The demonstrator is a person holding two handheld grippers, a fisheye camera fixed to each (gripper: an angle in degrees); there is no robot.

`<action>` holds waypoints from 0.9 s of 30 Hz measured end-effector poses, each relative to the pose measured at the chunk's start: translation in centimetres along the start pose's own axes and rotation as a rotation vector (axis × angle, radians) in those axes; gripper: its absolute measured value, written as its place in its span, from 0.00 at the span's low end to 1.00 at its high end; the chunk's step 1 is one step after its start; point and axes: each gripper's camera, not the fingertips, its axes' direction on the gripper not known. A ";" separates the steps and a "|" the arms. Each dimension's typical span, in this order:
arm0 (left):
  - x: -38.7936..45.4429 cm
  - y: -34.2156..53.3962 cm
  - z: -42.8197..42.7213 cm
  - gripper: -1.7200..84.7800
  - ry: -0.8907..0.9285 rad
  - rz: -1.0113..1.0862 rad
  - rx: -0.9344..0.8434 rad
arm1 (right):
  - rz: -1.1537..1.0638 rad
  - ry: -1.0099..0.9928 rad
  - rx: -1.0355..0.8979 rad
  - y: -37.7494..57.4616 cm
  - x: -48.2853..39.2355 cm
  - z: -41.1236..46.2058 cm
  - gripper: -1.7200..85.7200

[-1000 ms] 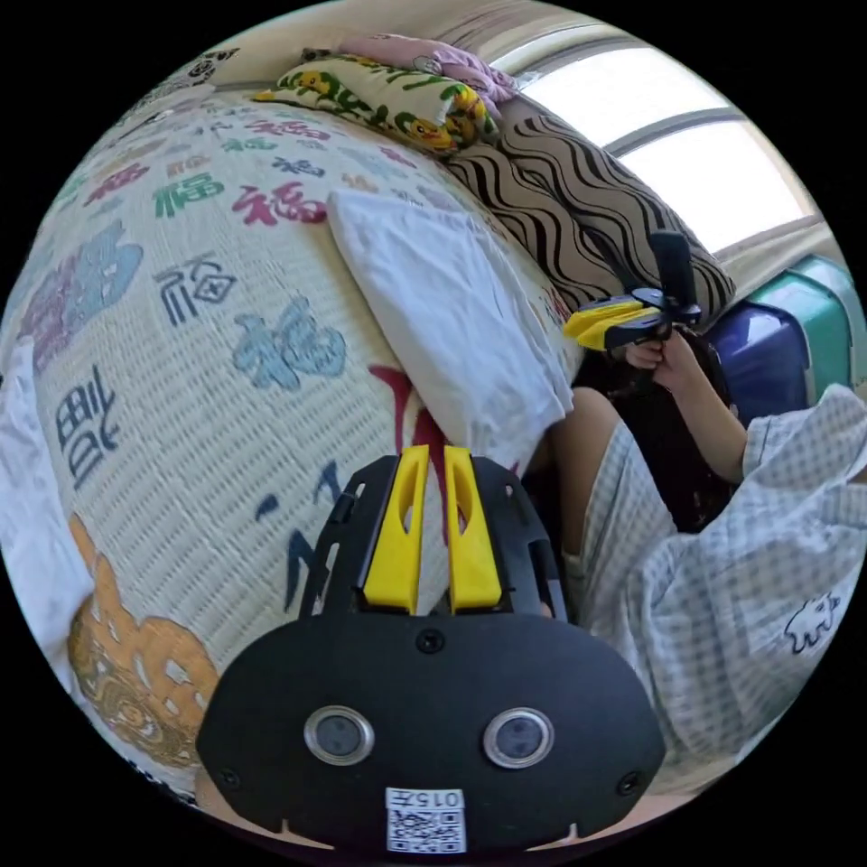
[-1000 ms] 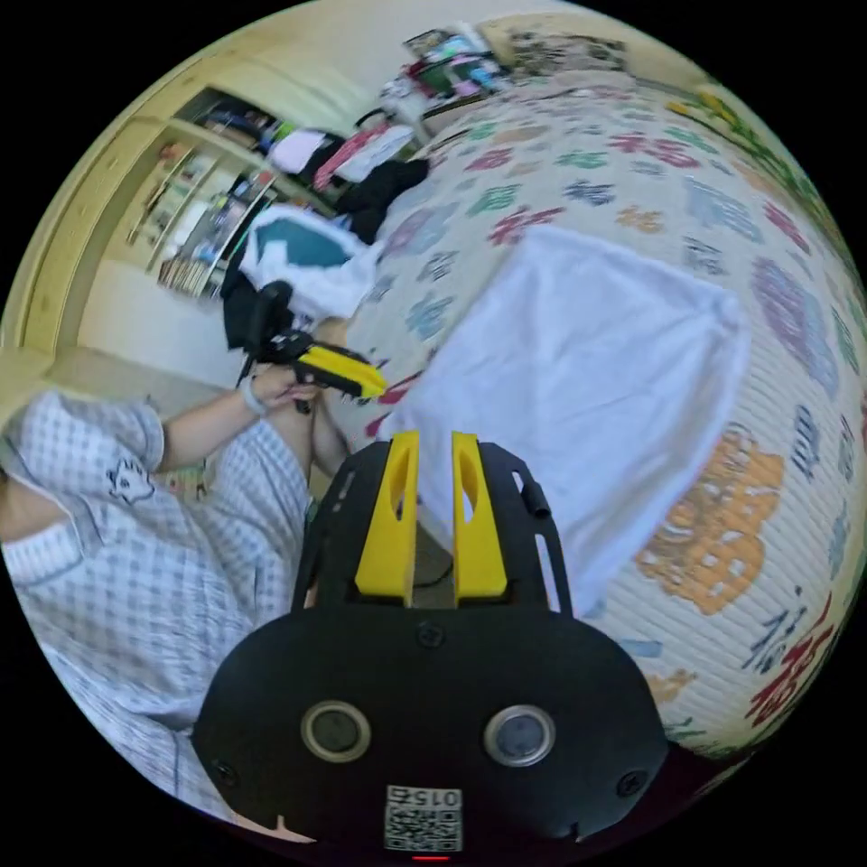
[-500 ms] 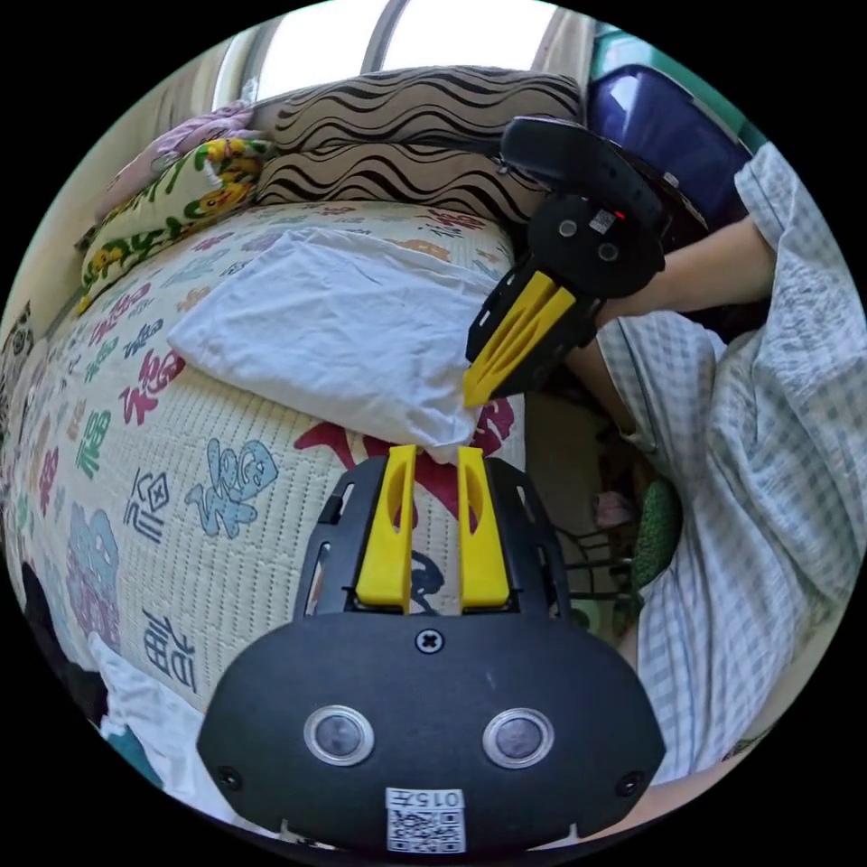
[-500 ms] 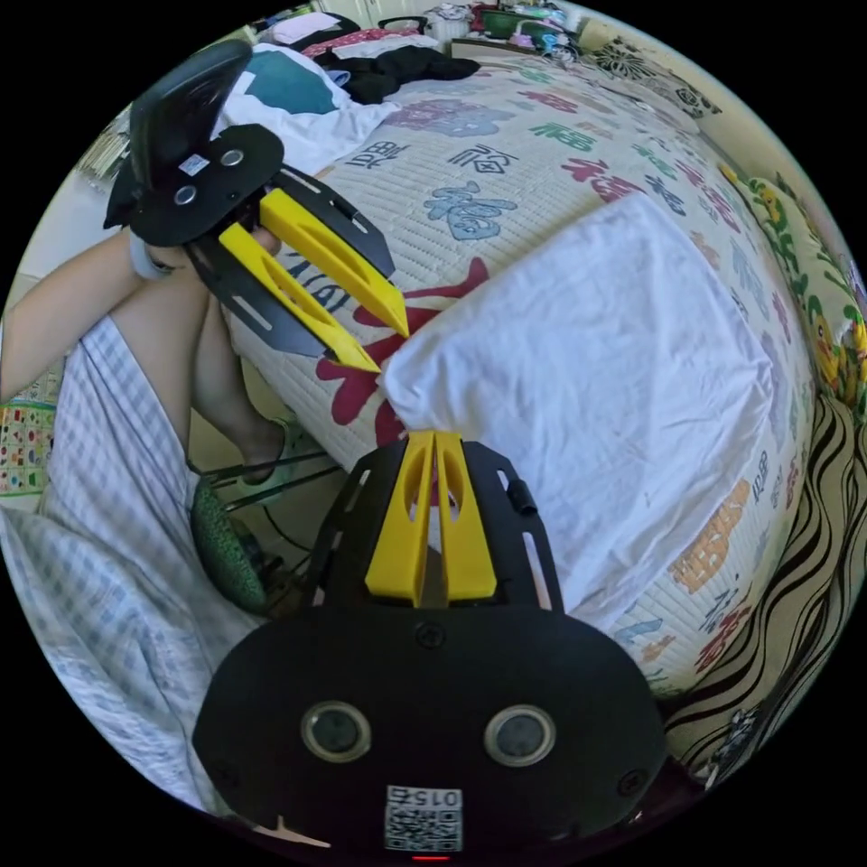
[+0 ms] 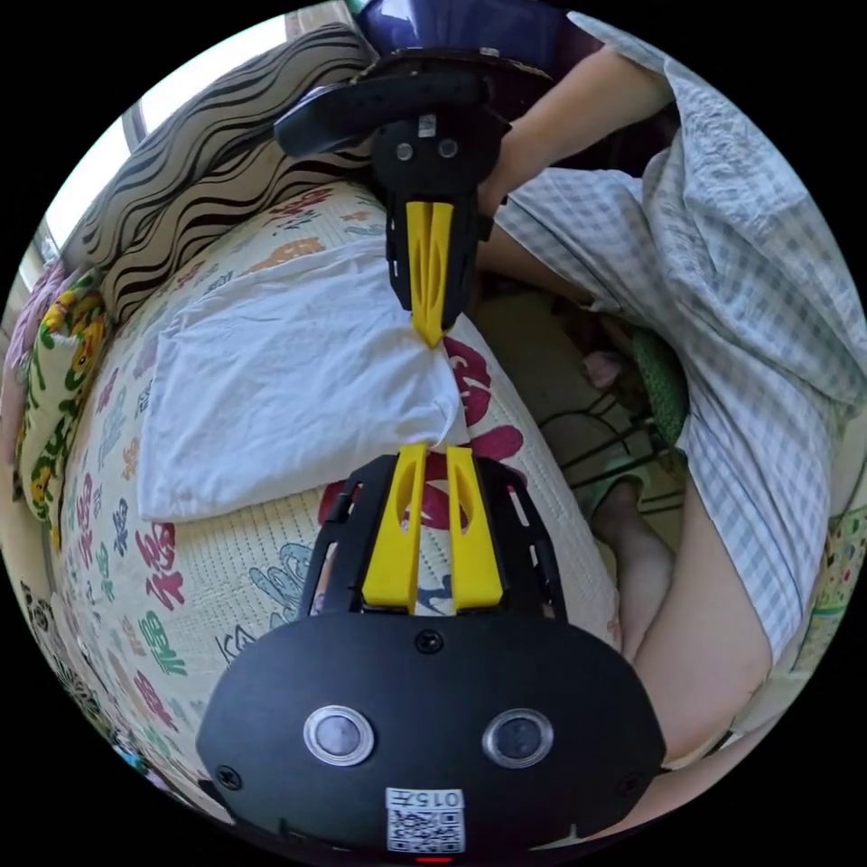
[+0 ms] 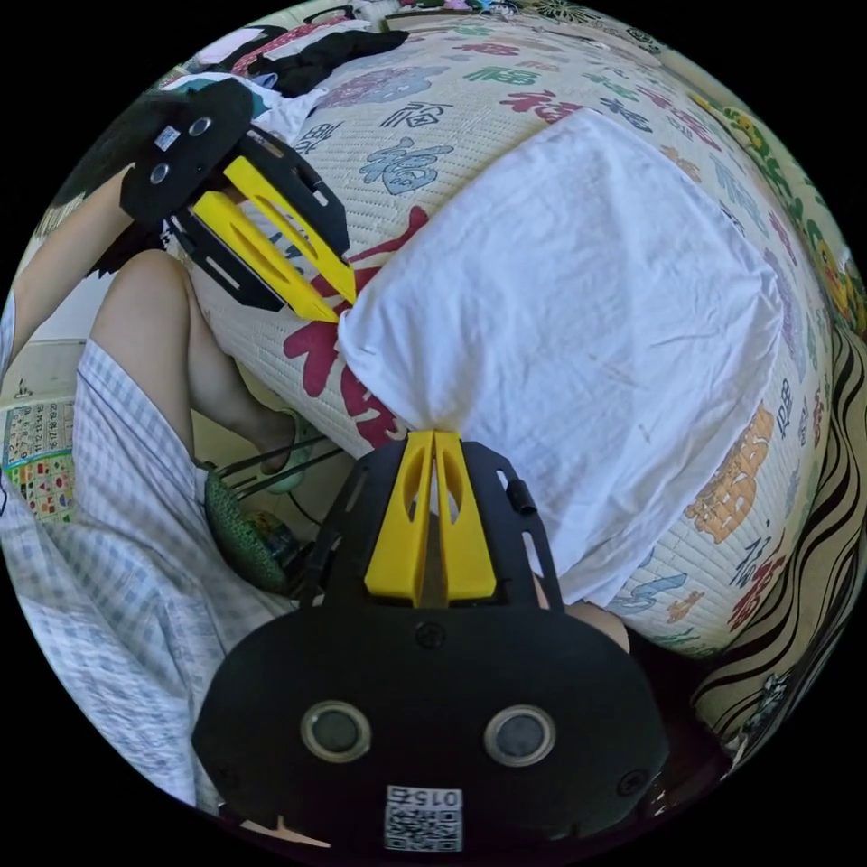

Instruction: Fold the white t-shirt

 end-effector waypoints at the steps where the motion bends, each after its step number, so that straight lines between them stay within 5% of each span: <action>1: 0.1 -0.2 0.1 0.05 0.008 0.024 -0.002 | 0.002 -0.001 0.000 0.0 0.0 0.0 0.01; 10: 1.2 -1.2 0.3 0.02 -0.070 0.145 -0.024 | 0.028 -0.044 -0.014 0.1 1.3 -0.5 0.01; 15: 0.8 0.1 0.1 0.01 -0.036 0.023 0.001 | 0.056 -0.094 -0.015 0.3 2.9 -1.1 0.01; 23: 2.7 4.0 -1.7 0.01 -0.066 -0.774 0.131 | 0.069 -0.059 -0.005 2.2 5.5 -2.7 0.01; 27: 2.4 5.1 -0.5 0.01 -0.072 -1.012 0.111 | 0.099 -0.064 -0.013 3.7 7.5 -3.5 0.01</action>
